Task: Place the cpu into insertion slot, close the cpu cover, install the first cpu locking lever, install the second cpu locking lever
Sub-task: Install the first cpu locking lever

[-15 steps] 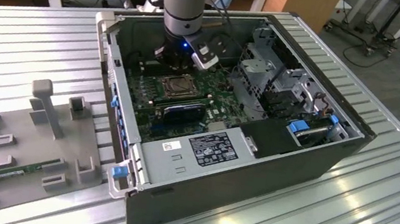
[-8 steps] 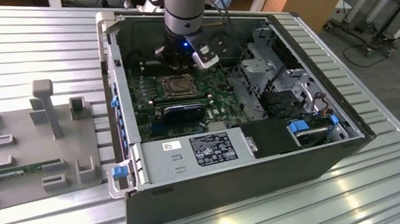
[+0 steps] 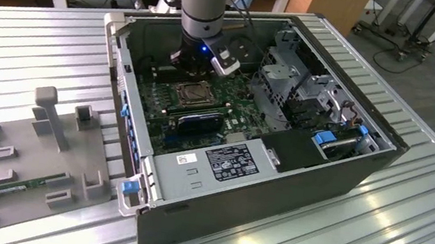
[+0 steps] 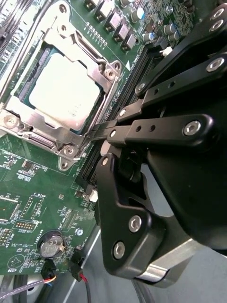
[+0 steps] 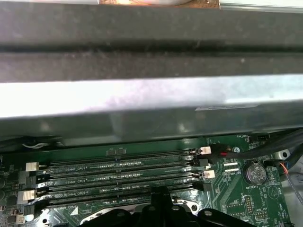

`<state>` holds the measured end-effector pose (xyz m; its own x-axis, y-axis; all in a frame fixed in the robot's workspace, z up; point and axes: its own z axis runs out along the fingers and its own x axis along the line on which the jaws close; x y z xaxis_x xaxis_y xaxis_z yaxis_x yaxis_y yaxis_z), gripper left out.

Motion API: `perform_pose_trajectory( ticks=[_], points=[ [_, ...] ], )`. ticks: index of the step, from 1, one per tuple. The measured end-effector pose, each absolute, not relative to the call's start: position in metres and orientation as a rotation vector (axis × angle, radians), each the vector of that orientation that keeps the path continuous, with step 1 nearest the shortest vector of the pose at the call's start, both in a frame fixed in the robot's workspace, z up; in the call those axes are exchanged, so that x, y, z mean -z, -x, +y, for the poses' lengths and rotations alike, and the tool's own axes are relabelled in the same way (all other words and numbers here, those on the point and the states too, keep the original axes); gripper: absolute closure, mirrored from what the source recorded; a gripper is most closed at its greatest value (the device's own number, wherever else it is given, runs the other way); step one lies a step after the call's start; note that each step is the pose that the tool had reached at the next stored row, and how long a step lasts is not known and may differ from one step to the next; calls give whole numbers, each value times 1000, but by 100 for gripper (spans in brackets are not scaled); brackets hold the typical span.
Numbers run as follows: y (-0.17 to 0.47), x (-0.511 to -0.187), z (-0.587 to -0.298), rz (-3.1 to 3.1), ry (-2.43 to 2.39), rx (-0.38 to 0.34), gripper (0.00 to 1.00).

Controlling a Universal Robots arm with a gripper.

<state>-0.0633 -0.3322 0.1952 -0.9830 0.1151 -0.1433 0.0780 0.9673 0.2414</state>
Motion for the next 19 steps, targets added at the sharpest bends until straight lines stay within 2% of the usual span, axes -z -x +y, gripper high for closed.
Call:
perform_pose_trajectory(
  ticks=[5,10,19],
  points=[
    [63,-194,-333,2959,-147,-368,89],
    [63,-194,-334,2953,-152,-425,89],
    [61,-195,-334,2957,-149,-393,89]
  ],
)
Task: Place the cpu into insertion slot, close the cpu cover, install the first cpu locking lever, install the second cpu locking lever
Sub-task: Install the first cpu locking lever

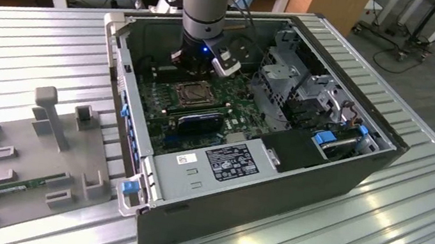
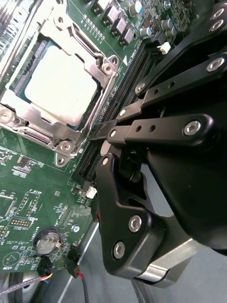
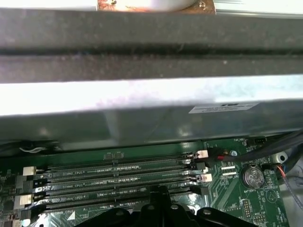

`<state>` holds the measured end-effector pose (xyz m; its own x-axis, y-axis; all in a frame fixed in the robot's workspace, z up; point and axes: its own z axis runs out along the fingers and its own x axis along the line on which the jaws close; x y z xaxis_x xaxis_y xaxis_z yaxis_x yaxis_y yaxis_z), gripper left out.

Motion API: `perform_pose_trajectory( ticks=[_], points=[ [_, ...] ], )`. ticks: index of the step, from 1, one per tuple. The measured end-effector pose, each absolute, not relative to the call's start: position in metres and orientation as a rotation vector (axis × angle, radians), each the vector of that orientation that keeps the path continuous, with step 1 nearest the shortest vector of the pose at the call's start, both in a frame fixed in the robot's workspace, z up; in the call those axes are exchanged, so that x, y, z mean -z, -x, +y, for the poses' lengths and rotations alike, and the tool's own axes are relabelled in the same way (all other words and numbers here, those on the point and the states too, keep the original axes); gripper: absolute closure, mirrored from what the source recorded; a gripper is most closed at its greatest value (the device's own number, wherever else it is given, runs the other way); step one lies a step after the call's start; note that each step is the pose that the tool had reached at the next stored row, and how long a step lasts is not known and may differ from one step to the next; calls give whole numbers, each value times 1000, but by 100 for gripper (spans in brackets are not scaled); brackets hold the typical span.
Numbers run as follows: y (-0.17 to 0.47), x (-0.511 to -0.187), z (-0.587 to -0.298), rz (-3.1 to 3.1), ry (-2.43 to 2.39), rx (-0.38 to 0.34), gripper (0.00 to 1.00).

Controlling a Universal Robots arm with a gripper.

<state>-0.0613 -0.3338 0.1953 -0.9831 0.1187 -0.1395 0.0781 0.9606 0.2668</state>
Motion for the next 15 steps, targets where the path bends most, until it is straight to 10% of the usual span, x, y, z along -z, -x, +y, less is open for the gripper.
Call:
perform_pose_trajectory(
  ticks=[15],
  points=[
    [56,-195,-334,2960,-147,-364,89]
  ],
)
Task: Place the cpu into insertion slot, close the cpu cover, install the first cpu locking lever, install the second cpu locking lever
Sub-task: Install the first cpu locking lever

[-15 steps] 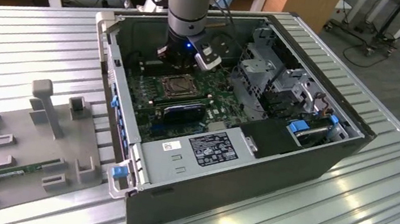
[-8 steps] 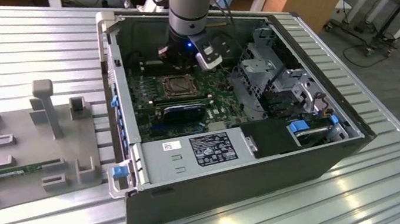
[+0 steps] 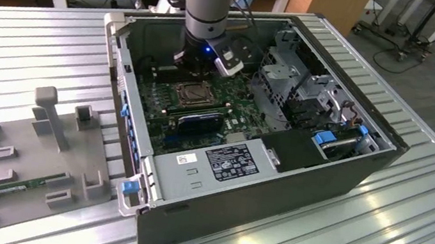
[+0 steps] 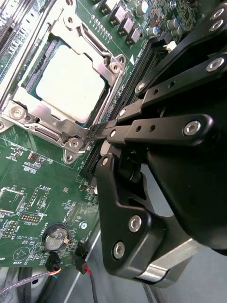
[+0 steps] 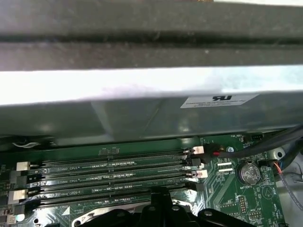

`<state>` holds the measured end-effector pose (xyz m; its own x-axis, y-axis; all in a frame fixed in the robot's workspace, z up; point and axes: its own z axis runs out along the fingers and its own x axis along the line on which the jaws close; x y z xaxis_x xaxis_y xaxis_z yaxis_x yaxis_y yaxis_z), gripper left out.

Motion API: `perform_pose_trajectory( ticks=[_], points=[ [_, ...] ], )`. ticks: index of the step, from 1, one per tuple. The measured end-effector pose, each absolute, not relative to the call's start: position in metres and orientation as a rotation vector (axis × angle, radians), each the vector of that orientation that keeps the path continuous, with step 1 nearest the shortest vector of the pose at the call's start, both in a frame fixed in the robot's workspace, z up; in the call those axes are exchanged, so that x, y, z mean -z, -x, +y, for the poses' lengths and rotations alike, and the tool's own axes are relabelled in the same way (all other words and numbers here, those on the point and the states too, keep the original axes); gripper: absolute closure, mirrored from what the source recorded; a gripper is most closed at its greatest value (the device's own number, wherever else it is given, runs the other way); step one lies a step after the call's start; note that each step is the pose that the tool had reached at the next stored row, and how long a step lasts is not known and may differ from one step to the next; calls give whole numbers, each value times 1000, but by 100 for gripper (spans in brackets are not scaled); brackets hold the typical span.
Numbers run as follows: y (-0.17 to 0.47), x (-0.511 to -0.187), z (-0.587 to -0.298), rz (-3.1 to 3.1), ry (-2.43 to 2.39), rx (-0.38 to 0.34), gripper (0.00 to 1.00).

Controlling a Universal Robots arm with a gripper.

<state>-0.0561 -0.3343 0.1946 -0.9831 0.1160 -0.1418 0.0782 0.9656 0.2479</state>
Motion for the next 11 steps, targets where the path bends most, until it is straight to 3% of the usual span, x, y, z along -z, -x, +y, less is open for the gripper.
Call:
perform_pose_trajectory(
  ticks=[6,11],
  points=[
    [55,-193,-334,2960,-147,-366,89],
    [55,-193,-334,2955,-151,-410,89]
  ],
)
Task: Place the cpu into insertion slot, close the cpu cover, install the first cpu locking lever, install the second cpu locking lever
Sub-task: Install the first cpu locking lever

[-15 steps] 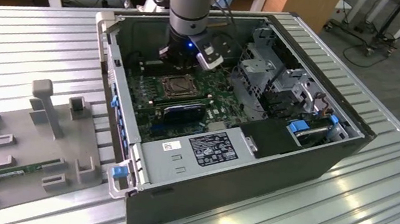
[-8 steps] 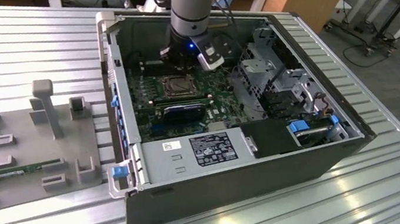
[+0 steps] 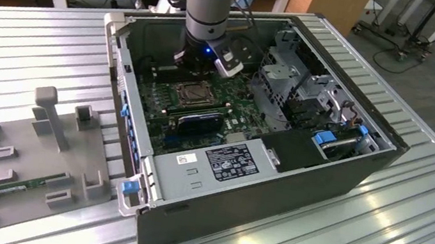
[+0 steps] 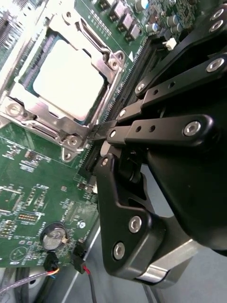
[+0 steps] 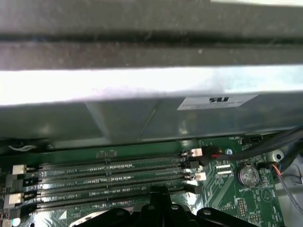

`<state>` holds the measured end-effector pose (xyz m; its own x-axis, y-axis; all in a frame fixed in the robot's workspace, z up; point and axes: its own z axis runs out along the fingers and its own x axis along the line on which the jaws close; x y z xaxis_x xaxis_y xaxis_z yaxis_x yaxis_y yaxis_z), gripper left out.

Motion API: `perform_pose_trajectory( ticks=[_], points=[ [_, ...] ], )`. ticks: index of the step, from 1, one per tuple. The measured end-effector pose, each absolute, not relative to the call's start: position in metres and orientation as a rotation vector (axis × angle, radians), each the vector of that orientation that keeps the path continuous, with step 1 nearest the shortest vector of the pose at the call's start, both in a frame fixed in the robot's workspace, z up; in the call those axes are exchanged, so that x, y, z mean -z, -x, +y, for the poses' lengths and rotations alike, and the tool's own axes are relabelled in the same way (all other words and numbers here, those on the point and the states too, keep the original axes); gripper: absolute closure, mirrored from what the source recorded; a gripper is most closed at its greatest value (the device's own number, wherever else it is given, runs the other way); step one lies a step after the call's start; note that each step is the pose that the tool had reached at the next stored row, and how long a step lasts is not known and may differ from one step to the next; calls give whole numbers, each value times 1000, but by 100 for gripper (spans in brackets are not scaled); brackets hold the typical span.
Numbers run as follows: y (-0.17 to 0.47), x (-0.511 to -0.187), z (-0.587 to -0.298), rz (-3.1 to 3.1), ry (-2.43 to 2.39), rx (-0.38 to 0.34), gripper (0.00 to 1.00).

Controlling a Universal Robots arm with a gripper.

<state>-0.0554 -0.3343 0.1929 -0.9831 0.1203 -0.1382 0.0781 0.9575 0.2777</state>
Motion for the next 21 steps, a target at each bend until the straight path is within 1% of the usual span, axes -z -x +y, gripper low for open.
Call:
perform_pose_trajectory(
  ticks=[3,10,21],
  points=[
    [55,-193,-334,2953,-152,-428,89],
    [55,-194,-335,2953,-152,-428,89],
    [55,-196,-337,2957,-149,-394,89]
  ],
)
